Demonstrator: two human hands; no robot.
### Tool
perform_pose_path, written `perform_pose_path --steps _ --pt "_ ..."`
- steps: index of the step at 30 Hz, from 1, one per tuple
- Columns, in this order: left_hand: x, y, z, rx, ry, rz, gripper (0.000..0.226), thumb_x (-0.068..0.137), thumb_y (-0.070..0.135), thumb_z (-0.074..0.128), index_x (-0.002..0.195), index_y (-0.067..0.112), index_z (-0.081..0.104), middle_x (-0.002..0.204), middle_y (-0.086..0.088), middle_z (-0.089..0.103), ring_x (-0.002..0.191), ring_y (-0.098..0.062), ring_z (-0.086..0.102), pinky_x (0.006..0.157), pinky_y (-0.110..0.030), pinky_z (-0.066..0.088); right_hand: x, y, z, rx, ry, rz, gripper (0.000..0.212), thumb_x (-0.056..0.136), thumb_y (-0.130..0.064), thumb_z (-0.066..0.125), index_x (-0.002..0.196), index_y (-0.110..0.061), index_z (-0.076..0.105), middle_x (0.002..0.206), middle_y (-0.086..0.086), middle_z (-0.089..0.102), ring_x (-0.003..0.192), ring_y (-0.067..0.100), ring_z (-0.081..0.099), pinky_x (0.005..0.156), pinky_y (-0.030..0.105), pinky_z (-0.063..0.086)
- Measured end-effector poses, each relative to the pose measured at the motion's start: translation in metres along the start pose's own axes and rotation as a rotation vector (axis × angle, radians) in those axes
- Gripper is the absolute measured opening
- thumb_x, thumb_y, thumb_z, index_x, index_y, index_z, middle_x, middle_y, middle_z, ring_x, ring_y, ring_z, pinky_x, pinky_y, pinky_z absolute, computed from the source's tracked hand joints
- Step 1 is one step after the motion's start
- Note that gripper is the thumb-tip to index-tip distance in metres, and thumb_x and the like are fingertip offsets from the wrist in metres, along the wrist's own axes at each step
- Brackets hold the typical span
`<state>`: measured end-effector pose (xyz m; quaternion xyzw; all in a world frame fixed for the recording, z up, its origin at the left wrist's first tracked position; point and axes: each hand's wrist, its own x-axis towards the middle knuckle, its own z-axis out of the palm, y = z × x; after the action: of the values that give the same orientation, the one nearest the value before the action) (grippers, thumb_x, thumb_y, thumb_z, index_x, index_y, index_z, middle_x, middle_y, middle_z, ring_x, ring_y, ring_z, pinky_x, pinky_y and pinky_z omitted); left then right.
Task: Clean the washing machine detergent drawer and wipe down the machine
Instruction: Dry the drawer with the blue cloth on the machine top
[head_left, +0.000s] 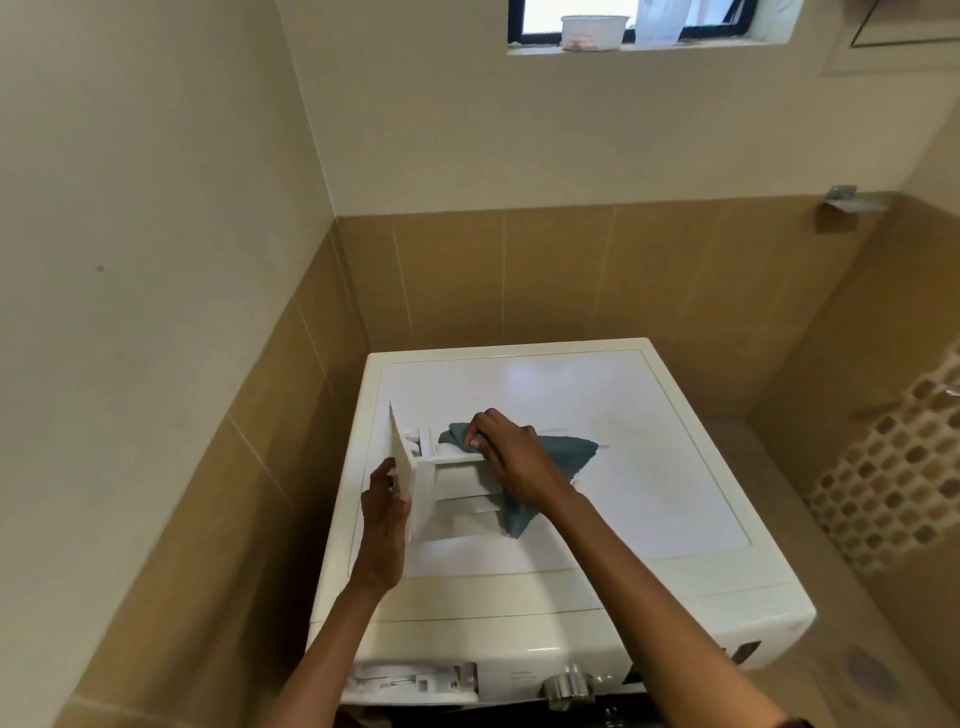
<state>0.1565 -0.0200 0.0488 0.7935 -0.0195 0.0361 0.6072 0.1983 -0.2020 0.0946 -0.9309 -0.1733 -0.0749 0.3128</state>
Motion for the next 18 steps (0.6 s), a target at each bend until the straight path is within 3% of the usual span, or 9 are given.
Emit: perform_pose_path --steps 3,6,9,12,14,16,18 --pt "0.01 0.032 0.002 -0.076 0.07 -0.065 0.087 0.068 0.076 0.041 0.132 0.02 0.025 0.122 -0.014 0.042 0.096 -0.011 0.047 0.078 -0.011 0.04 0.001 -0.007 0.007 -0.047 -0.002 0.04 0.017 0.098 -0.01 0.035 0.098 -0.015 0.05 0.102 0.001 0.052 0.087 0.014 0.045 0.081 0.033 0.032" --pt "0.045 0.063 0.004 0.042 0.124 -0.267 0.07 0.086 0.057 0.047 0.139 0.018 0.021 0.145 -0.016 0.03 0.123 -0.027 0.043 0.096 -0.036 0.04 -0.004 -0.012 0.015 -0.062 0.016 0.068 0.015 0.097 -0.01 0.036 0.098 -0.016 0.049 0.108 0.001 0.047 0.091 0.02 0.047 0.081 0.033 0.035" --pt "0.072 0.077 0.003 0.291 0.108 -0.465 0.076 0.085 0.055 0.053 0.143 0.019 0.018 0.146 -0.019 0.031 0.125 -0.037 0.043 0.099 -0.046 0.044 -0.01 -0.023 0.02 -0.029 0.033 0.079 0.01 0.098 -0.017 0.038 0.102 -0.018 0.047 0.127 0.004 0.04 0.098 0.027 0.046 0.083 0.035 0.044" --pt "0.069 0.076 0.003 0.546 0.15 -0.41 0.056 0.091 0.039 0.053 0.137 0.018 0.029 0.134 -0.024 0.042 0.115 -0.038 0.049 0.093 -0.046 0.047 -0.011 -0.034 0.028 0.002 -0.034 0.003 0.02 0.097 -0.017 0.042 0.116 -0.016 0.05 0.128 0.007 0.049 0.105 0.027 0.049 0.091 0.034 0.042" --pt "0.067 0.072 0.003 0.56 0.173 -0.357 0.036 0.094 0.017 0.051 0.126 0.016 0.035 0.124 -0.024 0.049 0.103 -0.036 0.054 0.088 -0.045 0.049 -0.011 -0.031 0.024 0.031 -0.096 -0.043 0.036 0.093 -0.012 0.05 0.128 -0.021 0.046 0.128 0.004 0.053 0.109 0.023 0.051 0.096 0.034 0.04" --pt "0.07 0.066 -0.001 0.534 0.165 -0.357 0.038 0.091 0.002 0.051 0.122 0.017 0.035 0.119 -0.023 0.05 0.093 -0.033 0.056 0.076 -0.037 0.052 -0.015 -0.017 0.01 0.109 -0.194 0.017 0.063 0.077 -0.013 0.07 0.132 -0.028 0.044 0.13 -0.001 0.053 0.113 0.018 0.052 0.099 0.031 0.039" --pt "0.073 0.062 -0.007 0.495 0.106 -0.352 0.049 0.086 -0.007 0.051 0.123 0.019 0.032 0.114 -0.021 0.051 0.081 -0.027 0.052 0.059 -0.027 0.045 -0.025 -0.002 -0.01 0.272 -0.188 0.159 0.057 0.072 -0.03 0.064 0.127 -0.021 0.053 0.127 -0.001 0.057 0.114 0.016 0.054 0.1 0.027 0.039"
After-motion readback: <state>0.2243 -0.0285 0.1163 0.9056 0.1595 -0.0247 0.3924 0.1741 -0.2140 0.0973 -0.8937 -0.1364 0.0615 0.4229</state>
